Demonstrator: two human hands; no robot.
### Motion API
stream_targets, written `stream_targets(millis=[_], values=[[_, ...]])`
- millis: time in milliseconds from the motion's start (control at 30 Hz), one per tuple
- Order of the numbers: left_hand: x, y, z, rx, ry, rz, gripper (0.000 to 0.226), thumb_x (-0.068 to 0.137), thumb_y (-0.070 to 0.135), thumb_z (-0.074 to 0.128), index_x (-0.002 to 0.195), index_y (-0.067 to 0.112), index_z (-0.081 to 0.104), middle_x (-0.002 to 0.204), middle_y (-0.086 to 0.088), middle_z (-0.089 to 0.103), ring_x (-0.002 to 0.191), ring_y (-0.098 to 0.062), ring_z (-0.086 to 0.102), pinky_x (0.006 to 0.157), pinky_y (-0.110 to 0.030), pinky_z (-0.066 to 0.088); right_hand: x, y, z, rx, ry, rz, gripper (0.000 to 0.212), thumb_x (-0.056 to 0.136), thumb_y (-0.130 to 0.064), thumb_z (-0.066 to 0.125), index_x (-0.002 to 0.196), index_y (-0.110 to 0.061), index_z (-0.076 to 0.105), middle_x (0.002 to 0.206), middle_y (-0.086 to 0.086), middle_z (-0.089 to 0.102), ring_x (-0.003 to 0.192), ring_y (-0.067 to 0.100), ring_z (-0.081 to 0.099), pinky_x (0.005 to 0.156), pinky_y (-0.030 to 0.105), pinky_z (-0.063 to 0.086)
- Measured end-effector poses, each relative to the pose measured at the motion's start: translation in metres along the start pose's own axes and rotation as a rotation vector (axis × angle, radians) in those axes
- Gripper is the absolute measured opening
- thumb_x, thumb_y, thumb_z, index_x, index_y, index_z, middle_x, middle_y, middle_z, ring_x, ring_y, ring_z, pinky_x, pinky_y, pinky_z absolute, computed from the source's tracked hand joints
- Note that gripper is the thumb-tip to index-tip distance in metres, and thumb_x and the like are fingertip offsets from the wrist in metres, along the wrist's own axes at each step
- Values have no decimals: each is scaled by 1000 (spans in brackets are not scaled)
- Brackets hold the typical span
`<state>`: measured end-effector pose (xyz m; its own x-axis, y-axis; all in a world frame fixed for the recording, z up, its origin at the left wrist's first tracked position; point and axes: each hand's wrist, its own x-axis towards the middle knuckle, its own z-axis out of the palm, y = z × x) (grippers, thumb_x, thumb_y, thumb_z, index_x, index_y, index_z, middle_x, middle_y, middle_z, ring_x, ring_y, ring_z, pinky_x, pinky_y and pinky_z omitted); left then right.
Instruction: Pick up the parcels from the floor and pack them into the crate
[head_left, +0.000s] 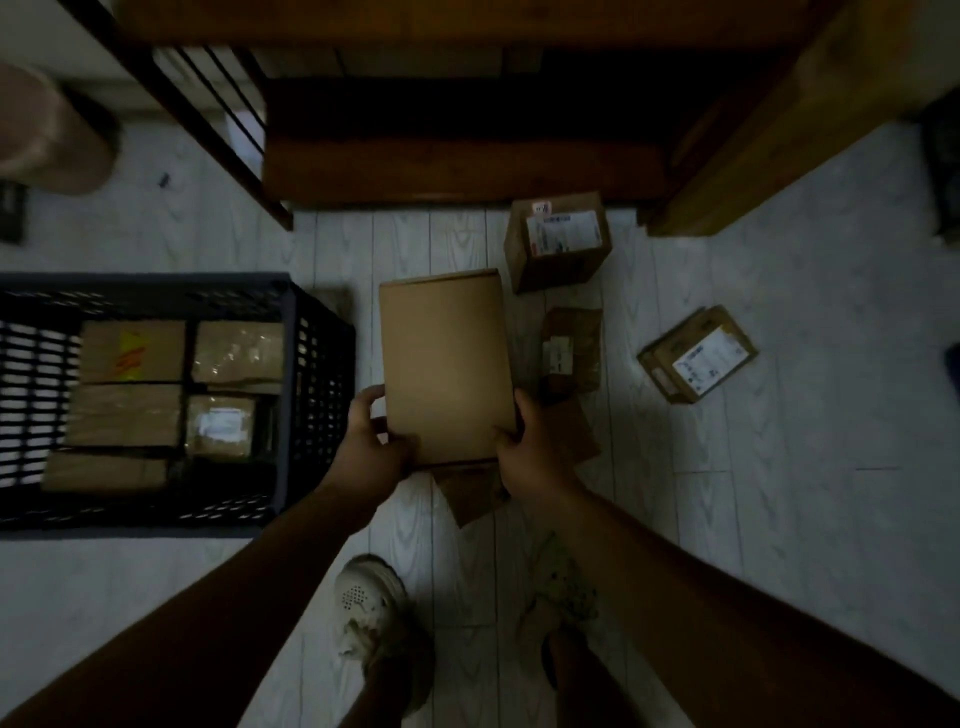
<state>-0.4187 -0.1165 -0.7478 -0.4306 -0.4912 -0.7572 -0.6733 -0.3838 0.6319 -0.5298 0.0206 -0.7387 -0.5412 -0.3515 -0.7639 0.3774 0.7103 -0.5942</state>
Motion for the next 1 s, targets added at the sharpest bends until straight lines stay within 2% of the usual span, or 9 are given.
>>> stream_targets(millis=[167, 333, 400, 467, 533, 667, 800, 867, 1000], values=[[-113, 94, -60, 63, -61, 124, 56, 87, 0, 54, 120, 43, 40, 103, 1, 58, 86, -21, 62, 60, -39, 59, -130, -84, -22, 19, 23, -101, 59, 97, -19, 50, 148, -29, 22, 148, 2, 36, 125, 15, 40, 90, 25, 34], [-213, 171, -108, 116, -112, 237, 58, 89, 4, 55, 127, 42, 36, 102, 3, 56, 89, -23, 62, 61, -35, 59, -238, -145, -25, 48, 98, -253, 53, 96, -23, 51, 144, -34, 32, 143, -1, 44, 129, 23, 42, 95, 32, 37], [-246, 192, -125, 124, -125, 279, 59, 88, 3, 56, 127, 42, 37, 101, 0, 56, 90, -25, 62, 62, -37, 59, -270, -164, -24, 61, 100, -311, 53, 95, -19, 52, 143, -33, 34, 142, -2, 45, 128, 22, 43, 96, 32, 38], [-275, 207, -143, 133, -143, 301, 58, 87, 1, 56, 124, 41, 39, 98, -7, 55, 88, -29, 62, 62, -41, 59, -298, -178, -21, 85, 95, -354, 56, 94, -15, 52, 144, -33, 34, 141, -1, 47, 127, 23, 44, 102, 39, 41], [-306, 217, -159, 129, -133, 339, 56, 87, -1, 55, 119, 42, 40, 97, -10, 54, 85, -31, 61, 63, -43, 59, -323, -188, -15, 95, 90, -396, 55, 94, -12, 51, 143, -32, 36, 135, 0, 52, 120, 22, 51, 96, 42, 48], [-361, 220, -188, 94, -67, 405, 55, 88, -2, 53, 123, 38, 39, 96, -12, 54, 82, -31, 61, 62, -43, 58, -365, -205, -6, 129, 7, -494, 52, 93, -7, 50, 134, -38, 42, 101, -15, 61, 87, 6, 61, 66, 24, 57], [-409, 216, -208, -5, -11, 466, 61, 87, -5, 52, 128, 37, 35, 96, -12, 53, 85, -33, 60, 56, -38, 57, -404, -221, 1, 130, -42, -576, 55, 92, -10, 55, 135, -41, 40, 92, -24, 61, 80, -7, 62, 60, 12, 52], [-422, 214, -215, -35, 3, 482, 62, 86, -6, 53, 128, 37, 35, 94, -12, 51, 87, -34, 58, 56, -39, 58, -415, -228, 2, 124, -62, -579, 58, 91, -9, 56, 139, -37, 38, 98, -17, 63, 85, -1, 63, 63, 13, 53], [-443, 207, -237, -81, 29, 481, 59, 86, -3, 54, 121, 41, 38, 101, -14, 54, 95, -38, 60, 65, -49, 58, -442, -245, 16, 52, -64, -585, 62, 91, -11, 56, 144, -32, 31, 119, 5, 62, 98, 14, 62, 79, 29, 55]])
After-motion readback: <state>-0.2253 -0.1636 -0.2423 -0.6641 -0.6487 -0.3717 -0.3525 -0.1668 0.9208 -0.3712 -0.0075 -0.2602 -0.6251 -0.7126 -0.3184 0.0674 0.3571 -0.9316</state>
